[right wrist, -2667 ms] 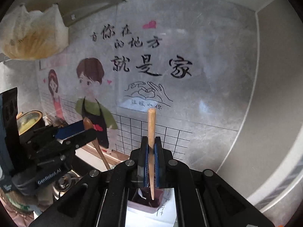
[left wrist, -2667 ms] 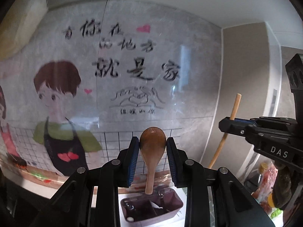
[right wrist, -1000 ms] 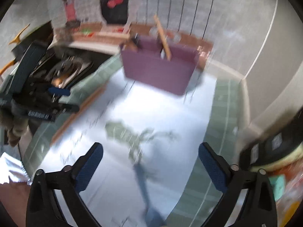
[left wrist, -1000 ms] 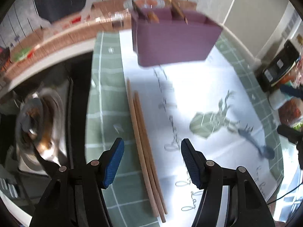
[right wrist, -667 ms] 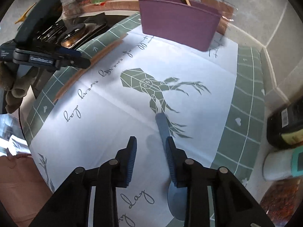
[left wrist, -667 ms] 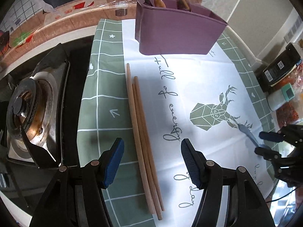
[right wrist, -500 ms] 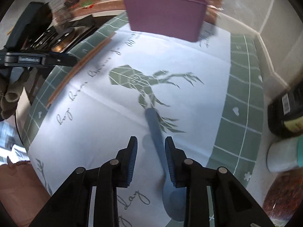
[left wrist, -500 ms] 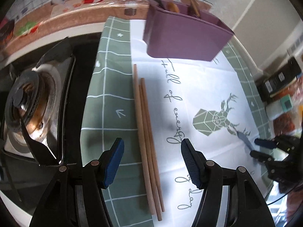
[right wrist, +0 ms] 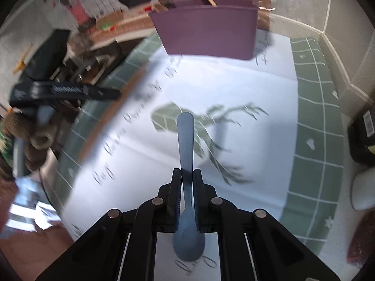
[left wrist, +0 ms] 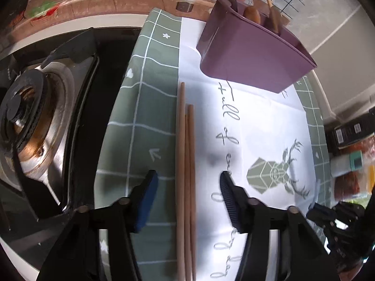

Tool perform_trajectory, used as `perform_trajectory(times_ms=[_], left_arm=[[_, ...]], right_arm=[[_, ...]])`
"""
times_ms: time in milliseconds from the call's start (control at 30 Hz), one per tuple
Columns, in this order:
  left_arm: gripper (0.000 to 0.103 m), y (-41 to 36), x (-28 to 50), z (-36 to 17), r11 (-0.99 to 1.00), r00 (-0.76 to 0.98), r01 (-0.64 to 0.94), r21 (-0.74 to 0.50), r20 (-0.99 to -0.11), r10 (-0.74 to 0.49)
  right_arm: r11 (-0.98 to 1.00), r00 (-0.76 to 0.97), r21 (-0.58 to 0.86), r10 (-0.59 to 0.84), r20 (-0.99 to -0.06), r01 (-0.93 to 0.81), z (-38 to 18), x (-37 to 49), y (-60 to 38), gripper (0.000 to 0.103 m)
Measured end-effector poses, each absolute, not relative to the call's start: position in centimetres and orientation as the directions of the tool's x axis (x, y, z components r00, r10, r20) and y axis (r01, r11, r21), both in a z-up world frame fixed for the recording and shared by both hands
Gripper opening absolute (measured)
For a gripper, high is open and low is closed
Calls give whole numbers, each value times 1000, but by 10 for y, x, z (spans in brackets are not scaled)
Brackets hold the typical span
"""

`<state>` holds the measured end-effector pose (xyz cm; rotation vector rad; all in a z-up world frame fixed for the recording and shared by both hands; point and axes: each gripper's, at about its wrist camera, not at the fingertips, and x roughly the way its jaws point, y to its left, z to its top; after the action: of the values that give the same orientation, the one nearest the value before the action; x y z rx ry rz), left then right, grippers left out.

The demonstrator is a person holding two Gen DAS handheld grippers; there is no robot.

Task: Organize utensils
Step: 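Move both open tools down toward the chopsticks and grey spoon on the cloth, then grasp a wooden chopstick with the left tool while the right tool grasps another chopstick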

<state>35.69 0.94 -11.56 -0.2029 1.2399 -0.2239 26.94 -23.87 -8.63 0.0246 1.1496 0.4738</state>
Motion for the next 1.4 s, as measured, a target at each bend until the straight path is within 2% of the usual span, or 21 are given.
perform_trajectory(times_ms=[233,267,300,400,467,633,767,833,867,967,1000,1267,1333,1367,1400], left_arm=[[39,-2,374,-126,976,282,45,-214,-934,-218],[33,-4,373,-127,977,286,53,-206,-934,-213],[20,-6,372,-127,978,290,60,-200,-934,-209],[10,-6,368,-123,981,320,40,-189,-928,-192],[8,-3,361,-116,973,346,43,-226,-910,-227],[8,-1,334,-88,946,405,89,-313,-856,-321],[9,-11,326,-76,945,414,155,-287,-850,-326],[10,-16,331,-76,958,417,168,-231,-864,-282],[14,-15,334,-78,962,416,180,-204,-871,-262],[35,-13,351,-90,972,397,212,-103,-900,-182],[36,-11,356,-94,975,393,207,-78,-906,-155],[36,-25,399,-117,966,297,256,-30,-949,-108],[31,-26,407,-124,969,260,244,-44,-959,-109],[18,-26,409,-125,969,261,242,-39,-960,-104],[13,-27,409,-125,968,266,247,-40,-958,-108]], right_arm=[[897,329,276,391,-860,-344,-83,275,-235,9],[898,329,278,391,-859,-340,-83,275,-236,9],[900,329,280,390,-860,-334,-84,276,-237,9],[905,332,281,384,-862,-319,-86,278,-242,9],[908,339,282,383,-859,-309,-85,279,-246,9],[911,353,288,384,-854,-295,-83,280,-250,9],[917,343,268,364,-866,-295,-87,286,-247,9],[924,344,246,341,-875,-291,-90,288,-246,11],[926,345,242,338,-876,-291,-90,288,-245,14],[928,353,230,328,-876,-292,-92,287,-244,17],[931,357,217,318,-878,-294,-92,286,-243,20],[943,384,170,275,-881,-285,-95,276,-246,26],[948,387,175,271,-881,-265,-96,274,-252,26],[951,391,174,266,-881,-255,-96,272,-255,26],[954,396,171,259,-881,-245,-97,271,-258,26]])
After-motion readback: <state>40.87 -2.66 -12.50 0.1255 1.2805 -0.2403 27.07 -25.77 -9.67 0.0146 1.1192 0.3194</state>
